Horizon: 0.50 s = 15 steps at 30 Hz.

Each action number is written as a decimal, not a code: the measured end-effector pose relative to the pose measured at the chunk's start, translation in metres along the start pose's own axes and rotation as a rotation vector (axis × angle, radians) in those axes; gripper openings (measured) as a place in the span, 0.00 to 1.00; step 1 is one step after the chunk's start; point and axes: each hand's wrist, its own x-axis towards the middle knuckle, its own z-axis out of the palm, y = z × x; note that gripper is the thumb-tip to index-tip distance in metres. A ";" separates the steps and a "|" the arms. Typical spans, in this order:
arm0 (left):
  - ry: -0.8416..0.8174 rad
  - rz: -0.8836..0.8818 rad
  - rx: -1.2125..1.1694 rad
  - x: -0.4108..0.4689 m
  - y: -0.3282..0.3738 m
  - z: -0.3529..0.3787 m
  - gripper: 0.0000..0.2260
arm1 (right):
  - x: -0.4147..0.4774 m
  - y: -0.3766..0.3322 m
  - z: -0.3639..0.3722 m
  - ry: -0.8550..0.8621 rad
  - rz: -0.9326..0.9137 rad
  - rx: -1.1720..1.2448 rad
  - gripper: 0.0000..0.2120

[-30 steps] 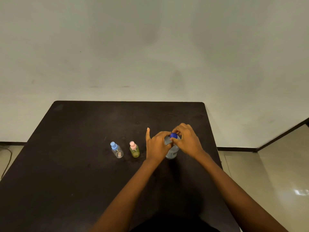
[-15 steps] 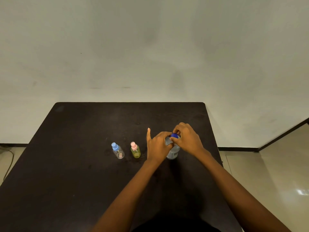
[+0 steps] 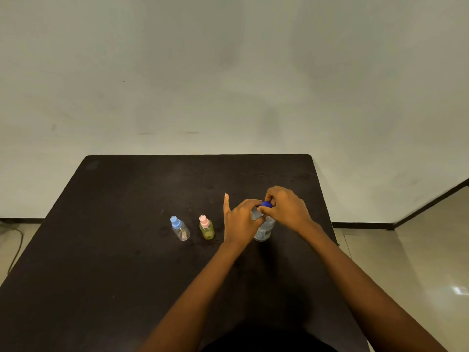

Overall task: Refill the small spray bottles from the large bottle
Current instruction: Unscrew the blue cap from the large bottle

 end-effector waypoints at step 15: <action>0.002 0.002 0.005 0.000 0.002 -0.002 0.14 | 0.001 0.002 -0.003 -0.024 -0.022 0.009 0.12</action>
